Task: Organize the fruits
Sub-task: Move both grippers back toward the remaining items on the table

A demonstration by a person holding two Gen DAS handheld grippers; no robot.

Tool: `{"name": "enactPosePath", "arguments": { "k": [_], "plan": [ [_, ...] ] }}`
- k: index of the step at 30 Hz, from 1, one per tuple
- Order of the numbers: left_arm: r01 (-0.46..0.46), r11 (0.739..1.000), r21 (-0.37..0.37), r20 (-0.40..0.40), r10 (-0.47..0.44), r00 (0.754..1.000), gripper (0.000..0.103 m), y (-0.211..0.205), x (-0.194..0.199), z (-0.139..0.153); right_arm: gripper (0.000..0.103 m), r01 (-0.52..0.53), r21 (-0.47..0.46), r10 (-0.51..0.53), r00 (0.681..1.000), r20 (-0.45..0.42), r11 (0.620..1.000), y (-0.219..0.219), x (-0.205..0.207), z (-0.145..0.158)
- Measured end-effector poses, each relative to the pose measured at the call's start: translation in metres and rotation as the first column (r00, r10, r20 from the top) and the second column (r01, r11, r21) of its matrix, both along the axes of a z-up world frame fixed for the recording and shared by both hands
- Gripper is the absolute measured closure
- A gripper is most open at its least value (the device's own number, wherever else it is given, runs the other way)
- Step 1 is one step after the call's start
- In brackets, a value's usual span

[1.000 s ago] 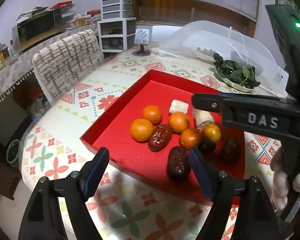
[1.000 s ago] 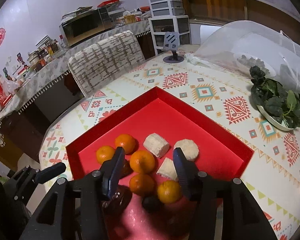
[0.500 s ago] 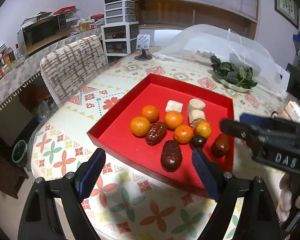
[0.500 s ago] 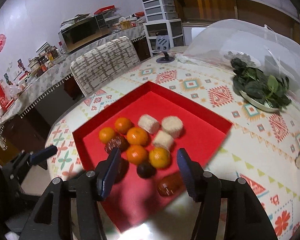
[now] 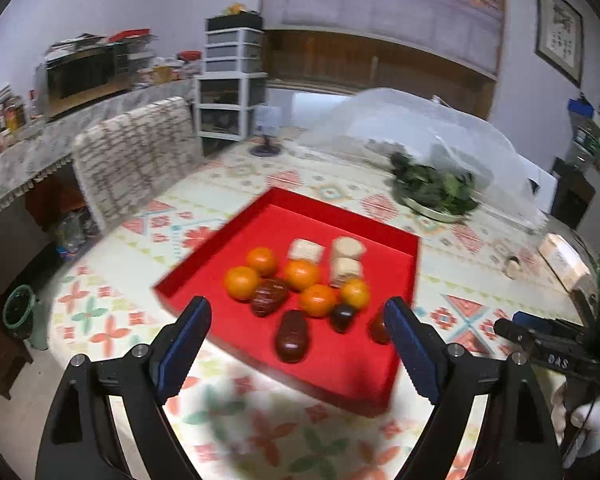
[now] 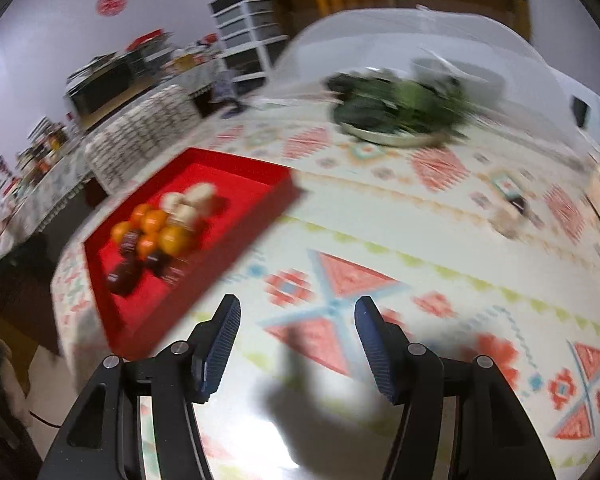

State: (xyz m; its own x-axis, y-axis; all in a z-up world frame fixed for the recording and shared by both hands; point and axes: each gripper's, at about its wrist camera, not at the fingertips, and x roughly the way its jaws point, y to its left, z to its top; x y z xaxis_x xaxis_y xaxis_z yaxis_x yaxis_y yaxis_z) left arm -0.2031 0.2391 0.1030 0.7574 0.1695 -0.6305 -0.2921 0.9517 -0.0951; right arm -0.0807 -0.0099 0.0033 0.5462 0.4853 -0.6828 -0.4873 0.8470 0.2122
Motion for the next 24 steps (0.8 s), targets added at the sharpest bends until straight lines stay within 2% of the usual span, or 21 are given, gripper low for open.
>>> {"name": "enactPosePath", "arguments": {
  "k": [4, 7, 10, 14, 19, 22, 24],
  "plan": [
    [0.095, 0.995, -0.021, -0.021, -0.095, 0.995, 0.015, -0.028, 0.015, -0.006, 0.039, 0.119, 0.017, -0.118, 0.992, -0.033, 0.993, -0.054, 0.016, -0.007],
    [0.136, 0.991, -0.008, -0.037, -0.136, 0.99, 0.015, -0.046, 0.024, -0.011, 0.039, 0.216, 0.062, -0.211, 0.975, -0.067, 0.975, -0.093, 0.028, -0.007],
    [0.149, 0.989, -0.005, -0.05, -0.149, 0.988, 0.015, -0.054, 0.031, -0.015, 0.039, 0.262, 0.096, -0.254, 0.963, -0.091, 0.96, -0.113, 0.035, -0.009],
    [0.152, 0.988, -0.025, -0.071, -0.153, 0.986, 0.015, -0.055, 0.038, -0.019, 0.039, 0.276, 0.088, -0.27, 0.96, -0.076, 0.957, -0.117, 0.045, -0.009],
    [0.191, 0.981, -0.036, -0.084, -0.193, 0.977, 0.015, -0.066, 0.045, -0.021, 0.039, 0.302, 0.065, -0.3, 0.953, -0.049, 0.951, -0.113, 0.088, -0.004],
    [0.215, 0.976, -0.036, -0.094, -0.217, 0.972, 0.015, -0.075, 0.049, -0.022, 0.052, 0.337, 0.106, -0.33, 0.941, -0.073, 0.936, -0.119, 0.118, 0.001],
    [0.232, 0.972, -0.043, -0.103, -0.236, 0.966, 0.015, -0.081, 0.053, -0.024, 0.055, 0.348, 0.129, -0.337, 0.936, -0.101, 0.928, -0.12, 0.133, 0.002]
  ]
}}
